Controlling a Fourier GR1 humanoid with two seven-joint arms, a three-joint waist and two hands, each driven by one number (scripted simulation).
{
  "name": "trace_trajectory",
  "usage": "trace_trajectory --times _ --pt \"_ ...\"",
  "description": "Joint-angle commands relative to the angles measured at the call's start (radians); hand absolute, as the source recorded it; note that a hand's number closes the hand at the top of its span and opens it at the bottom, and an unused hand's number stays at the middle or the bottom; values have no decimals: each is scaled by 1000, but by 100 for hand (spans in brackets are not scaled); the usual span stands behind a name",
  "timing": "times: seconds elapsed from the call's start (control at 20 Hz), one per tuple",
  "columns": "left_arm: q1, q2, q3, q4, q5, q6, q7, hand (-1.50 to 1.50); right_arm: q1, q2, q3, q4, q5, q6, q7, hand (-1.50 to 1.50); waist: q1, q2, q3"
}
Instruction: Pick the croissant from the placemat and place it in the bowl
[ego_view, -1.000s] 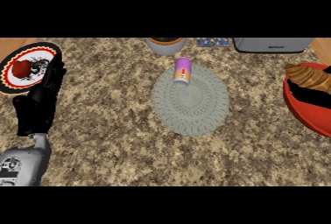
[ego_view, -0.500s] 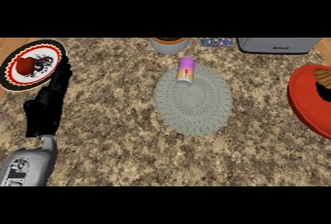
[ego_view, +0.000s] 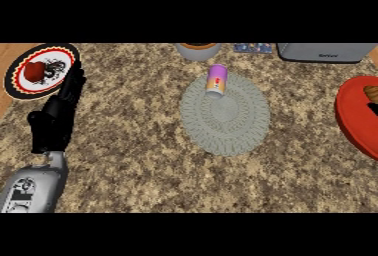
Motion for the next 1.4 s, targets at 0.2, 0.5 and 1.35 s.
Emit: trace_trajectory --times 0.2,0.5,1.35 --pt "-1 12 13 5 18 -27 -9 0 -53 -2 -112 151 -130 92 -257 -150 8 6 1" --pt "11 11 9 -38 -11 -10 33 0 -37 -90 -204 207 -221 158 -367 -150 -15 -6 -2" --pt "46 -14 49 10 -12 -12 -24 0 296 -156 -296 179 -454 668 -600 -150 -54 -20 -6"
